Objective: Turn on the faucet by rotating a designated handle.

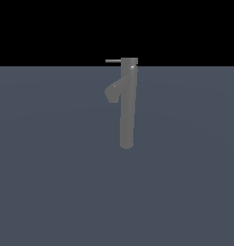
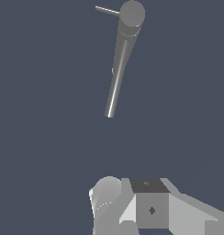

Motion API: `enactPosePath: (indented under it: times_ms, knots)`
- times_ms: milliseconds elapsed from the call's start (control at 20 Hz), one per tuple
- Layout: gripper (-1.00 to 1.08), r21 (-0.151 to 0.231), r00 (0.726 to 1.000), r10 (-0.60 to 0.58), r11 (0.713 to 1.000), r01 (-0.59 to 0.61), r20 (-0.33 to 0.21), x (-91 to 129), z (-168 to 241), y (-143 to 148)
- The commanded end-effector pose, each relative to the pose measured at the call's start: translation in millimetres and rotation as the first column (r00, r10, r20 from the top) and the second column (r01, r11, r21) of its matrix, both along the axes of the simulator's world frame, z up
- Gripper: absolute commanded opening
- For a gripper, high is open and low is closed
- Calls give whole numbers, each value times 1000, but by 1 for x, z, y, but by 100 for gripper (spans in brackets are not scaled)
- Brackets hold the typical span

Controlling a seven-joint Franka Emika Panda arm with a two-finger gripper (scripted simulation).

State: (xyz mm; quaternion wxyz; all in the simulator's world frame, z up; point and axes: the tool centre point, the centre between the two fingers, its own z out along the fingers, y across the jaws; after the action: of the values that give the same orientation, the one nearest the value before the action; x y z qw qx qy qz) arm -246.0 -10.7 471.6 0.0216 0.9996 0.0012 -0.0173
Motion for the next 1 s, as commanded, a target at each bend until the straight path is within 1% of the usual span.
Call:
enactPosePath:
  times_ms: [0,150,350,450,700,950]
  knots:
    - [-100,0,1000,0,1000,0,0,0,0,0]
    - [-100,8,1000,0,1000,0,-7,0,-2,-1]
    - [-100,36,1000,2,999,-1,-30,1,-8,-2]
    - [-100,42,999,3,999,-2,-35,1,-10,-3]
    - [-100,40,999,1,999,0,-33,3,-10,-3]
    - [-100,38,999,-8,999,9,-31,15,-11,-2]
